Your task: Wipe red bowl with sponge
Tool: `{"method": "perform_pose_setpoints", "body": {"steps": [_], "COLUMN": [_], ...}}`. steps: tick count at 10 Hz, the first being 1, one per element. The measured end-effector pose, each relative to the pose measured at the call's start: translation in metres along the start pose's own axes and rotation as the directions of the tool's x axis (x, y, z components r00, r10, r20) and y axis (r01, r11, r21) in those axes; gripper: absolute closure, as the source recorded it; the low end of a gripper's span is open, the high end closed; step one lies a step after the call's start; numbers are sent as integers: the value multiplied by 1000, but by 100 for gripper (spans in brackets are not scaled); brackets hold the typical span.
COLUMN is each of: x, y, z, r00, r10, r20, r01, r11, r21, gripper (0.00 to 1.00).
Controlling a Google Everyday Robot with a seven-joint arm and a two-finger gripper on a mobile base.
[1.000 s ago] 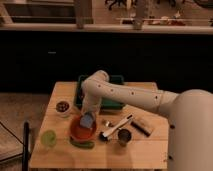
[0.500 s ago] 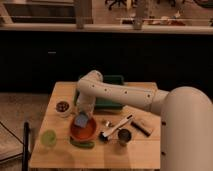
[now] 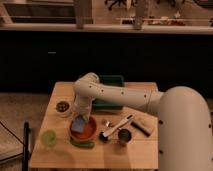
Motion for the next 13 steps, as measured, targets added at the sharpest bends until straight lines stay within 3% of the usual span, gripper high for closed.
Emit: {"method": "perform_pose_setpoints", "body": {"steps": [4, 6, 9, 13], "x": [-24, -22, -13, 8], "y": [24, 42, 55, 49], "z": [12, 7, -6, -13], "r00": [997, 997, 998, 994], "r10": [-20, 1, 56, 89], "r20": [80, 81, 31, -69], "r01": [26, 7, -52, -95], "r11": [997, 995, 992, 991], "r21": [-75, -98, -119, -93], "gripper": [100, 100, 100, 100]}}
